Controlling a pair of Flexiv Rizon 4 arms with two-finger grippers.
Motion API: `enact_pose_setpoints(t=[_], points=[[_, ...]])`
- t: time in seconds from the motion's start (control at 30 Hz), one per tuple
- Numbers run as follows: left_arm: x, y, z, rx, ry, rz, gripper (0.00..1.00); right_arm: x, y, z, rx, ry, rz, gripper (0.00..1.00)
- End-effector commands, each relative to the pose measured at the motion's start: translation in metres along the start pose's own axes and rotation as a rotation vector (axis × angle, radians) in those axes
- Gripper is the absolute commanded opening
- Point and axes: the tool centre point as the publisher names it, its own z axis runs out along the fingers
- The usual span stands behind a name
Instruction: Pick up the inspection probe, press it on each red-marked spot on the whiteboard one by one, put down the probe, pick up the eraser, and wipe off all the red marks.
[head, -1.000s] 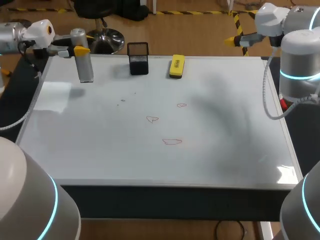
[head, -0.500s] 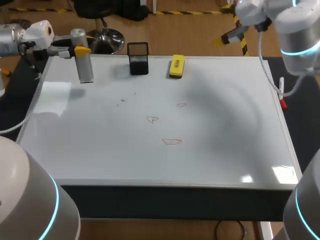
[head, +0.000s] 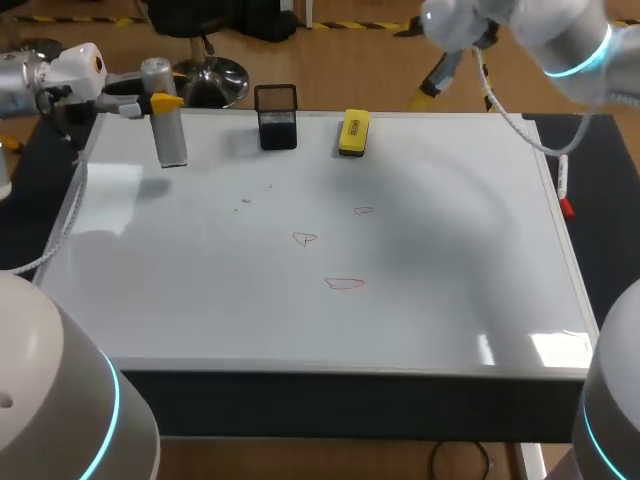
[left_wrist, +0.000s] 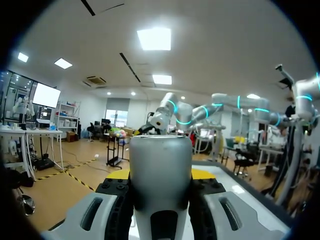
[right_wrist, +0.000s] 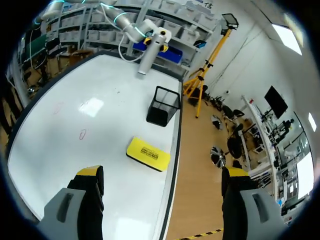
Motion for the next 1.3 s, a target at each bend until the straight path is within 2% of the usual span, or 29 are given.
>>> enact_pose_setpoints(t=[0.03,0.3,0.63,1.07,1.2,1.3], points=[[0.006,-0.003,0.002,-0.004,-0.119,0.003,0.0,-0.004,0.003,0.01,0.178,0.489,-0.275,1.0],[0.006,-0.003,0.002,-0.004,-0.119,0.003,0.0,0.003,0.002,0.027,0.204,0.586,-0.42,1.0],[0.006,-0.003,0.002,-0.004,-0.119,0.003,0.0,0.004,0.0,0.05,0.209,0.62,-0.526,1.0],[0.006,-0.003,0.002,-0.004,-0.119,0.003,0.0,0.006,-0.008,0.073,0.193,0.64,-0.617,1.0],[0.006,-0.003,0.002,-0.004,-0.119,0.003,0.0,0.003,-0.012,0.08,0.248,0.628,-0.66,1.0],[0.006,-0.003,0.002,-0.004,-0.119,0.003,0.0,0.0,-0.011,0.084,0.29,0.585,-0.681,1.0]])
